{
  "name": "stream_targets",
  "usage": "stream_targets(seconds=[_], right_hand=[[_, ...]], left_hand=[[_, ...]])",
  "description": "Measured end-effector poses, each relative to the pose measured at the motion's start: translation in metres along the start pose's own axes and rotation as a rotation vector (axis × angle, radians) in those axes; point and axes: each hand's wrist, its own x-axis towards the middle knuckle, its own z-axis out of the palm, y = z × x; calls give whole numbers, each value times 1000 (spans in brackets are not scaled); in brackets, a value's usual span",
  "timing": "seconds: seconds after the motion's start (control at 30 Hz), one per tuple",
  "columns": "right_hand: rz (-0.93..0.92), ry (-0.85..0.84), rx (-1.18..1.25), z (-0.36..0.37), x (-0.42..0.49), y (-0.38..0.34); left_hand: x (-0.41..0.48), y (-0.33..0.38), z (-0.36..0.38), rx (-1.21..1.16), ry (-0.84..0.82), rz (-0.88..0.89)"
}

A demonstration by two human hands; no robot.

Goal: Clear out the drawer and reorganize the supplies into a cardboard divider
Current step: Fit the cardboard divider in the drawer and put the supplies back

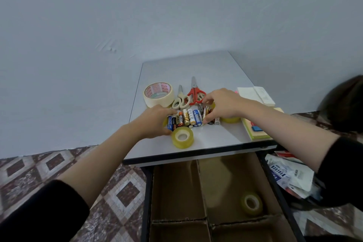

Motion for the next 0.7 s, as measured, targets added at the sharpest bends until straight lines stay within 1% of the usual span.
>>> stream_targets(seconds=[0.23,0.4,0.53,0.7], right_hand=[[-7,-99,-63,1,15,-3],[-20,-130,-85,-3,22,-3],[-27,-126,-93,0,26,0],[-27,-74,-56,4,21,3]], left_hand=[[4,-6,5,-3,12,21],[6,-8,5,-16,9,24],[6,-9,5,-33,12,28],[8,-12,9,-38,7,2]])
